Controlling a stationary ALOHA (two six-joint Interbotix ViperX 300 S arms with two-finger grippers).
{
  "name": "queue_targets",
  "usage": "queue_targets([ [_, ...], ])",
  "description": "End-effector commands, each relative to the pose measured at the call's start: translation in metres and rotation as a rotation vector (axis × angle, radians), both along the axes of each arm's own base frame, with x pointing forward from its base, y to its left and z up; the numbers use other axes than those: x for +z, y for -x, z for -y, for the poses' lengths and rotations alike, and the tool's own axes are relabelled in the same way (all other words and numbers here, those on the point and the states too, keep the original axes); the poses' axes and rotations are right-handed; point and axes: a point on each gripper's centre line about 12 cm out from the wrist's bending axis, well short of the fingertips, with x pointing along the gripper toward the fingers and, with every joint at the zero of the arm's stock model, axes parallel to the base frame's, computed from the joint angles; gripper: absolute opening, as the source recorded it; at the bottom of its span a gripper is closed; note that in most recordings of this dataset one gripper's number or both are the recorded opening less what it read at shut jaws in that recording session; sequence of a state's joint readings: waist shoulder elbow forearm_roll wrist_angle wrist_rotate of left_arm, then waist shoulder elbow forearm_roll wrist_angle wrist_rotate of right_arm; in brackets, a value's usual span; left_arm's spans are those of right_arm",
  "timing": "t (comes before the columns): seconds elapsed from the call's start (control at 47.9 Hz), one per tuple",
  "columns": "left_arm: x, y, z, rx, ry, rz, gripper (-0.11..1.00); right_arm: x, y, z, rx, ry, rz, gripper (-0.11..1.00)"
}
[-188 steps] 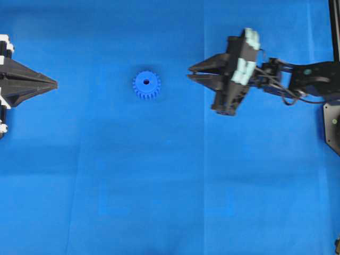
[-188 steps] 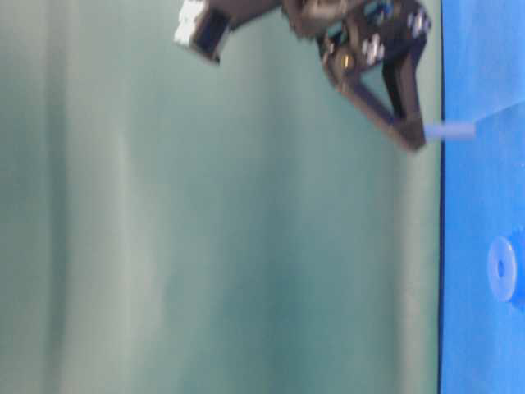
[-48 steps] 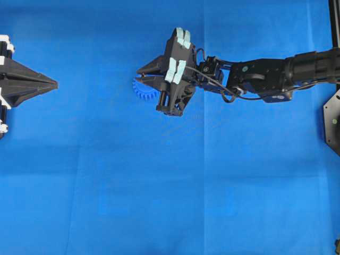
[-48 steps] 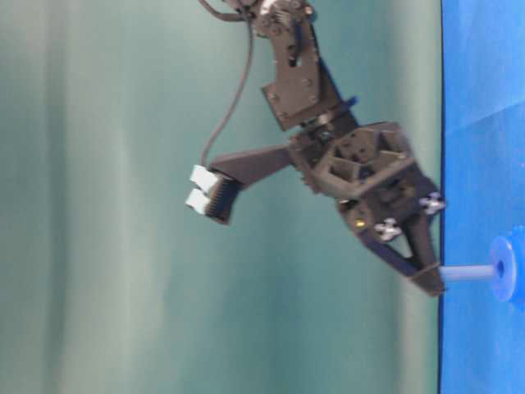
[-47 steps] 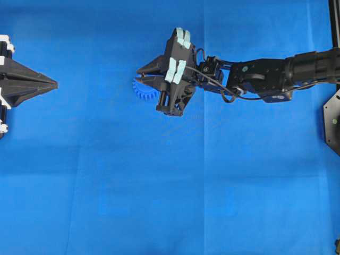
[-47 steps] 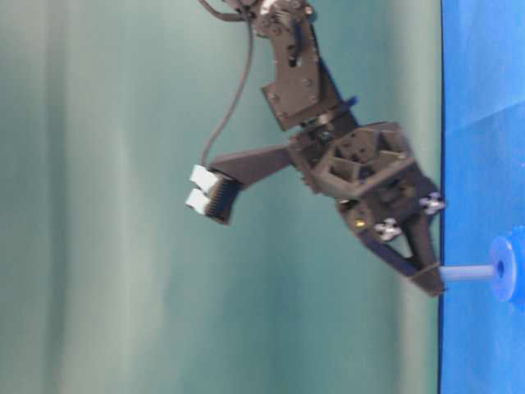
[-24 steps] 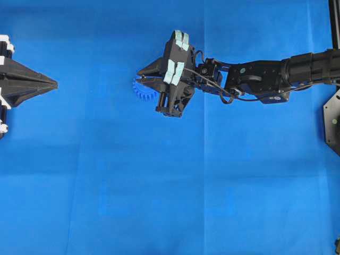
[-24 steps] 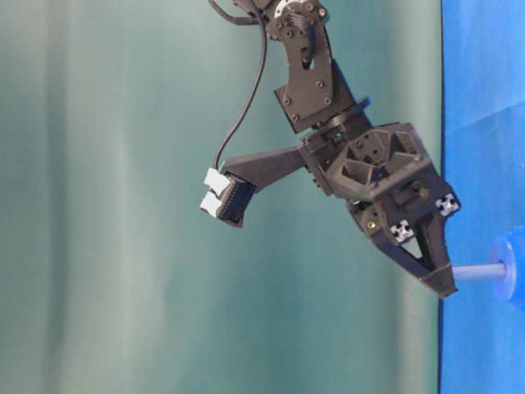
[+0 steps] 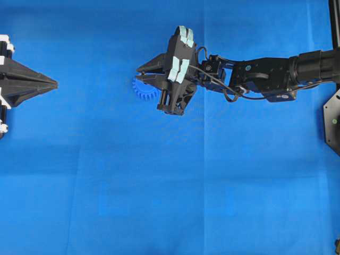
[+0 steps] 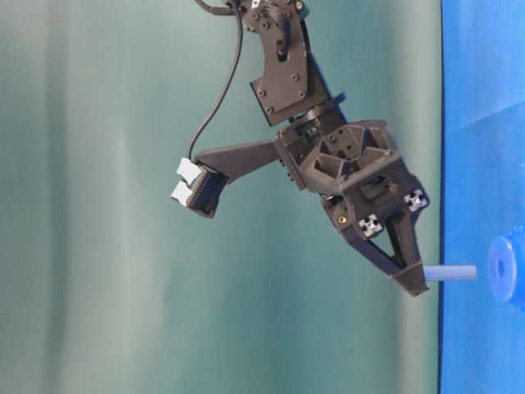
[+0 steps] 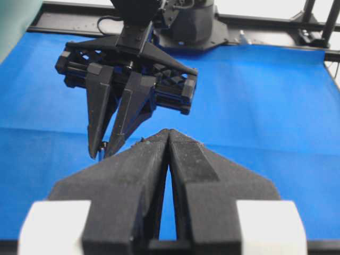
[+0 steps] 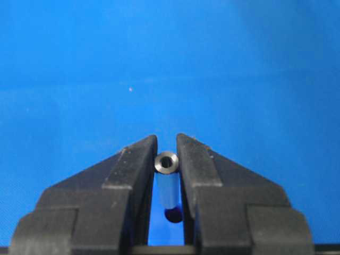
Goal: Insert the shaft placed at a random location into the center hole of the small gear at another random location.
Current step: 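Align the held shaft above the gear's center hole with the right gripper, then lower the shaft into the gear's center hole with the right gripper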
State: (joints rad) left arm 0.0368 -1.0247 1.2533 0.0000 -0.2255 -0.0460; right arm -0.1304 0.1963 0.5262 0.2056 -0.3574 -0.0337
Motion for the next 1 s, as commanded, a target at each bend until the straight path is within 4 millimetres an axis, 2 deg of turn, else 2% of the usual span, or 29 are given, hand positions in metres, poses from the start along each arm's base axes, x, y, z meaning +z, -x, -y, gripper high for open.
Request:
queue_targets([
  [0.0,0.003,-0.002,0.0,0.001,-0.002,0.008,0.0,0.015,-0.001,0.0,0.001,0.01,0.043,0.02],
  [0.292,0.003,-0.002,-0.001,0.003,-0.002,0.008,0.0,-0.016,-0.005,0.001,-0.011,0.003,0.008,0.02],
  [0.459,0.002,-0.002,0.0,0.001,0.0,0.006,0.0,-0.023,-0.005,0.002,-0.013,-0.001,-0.005,0.02],
  [0.772,0.003,-0.002,0.0,0.001,0.0,0.008,0.0,-0.025,-0.005,0.001,-0.015,-0.005,-0.008,0.02],
  [0.981,0.003,-0.002,0.0,0.001,0.0,0.008,0.0,-0.013,-0.005,0.001,-0.012,0.003,0.017,0.02],
])
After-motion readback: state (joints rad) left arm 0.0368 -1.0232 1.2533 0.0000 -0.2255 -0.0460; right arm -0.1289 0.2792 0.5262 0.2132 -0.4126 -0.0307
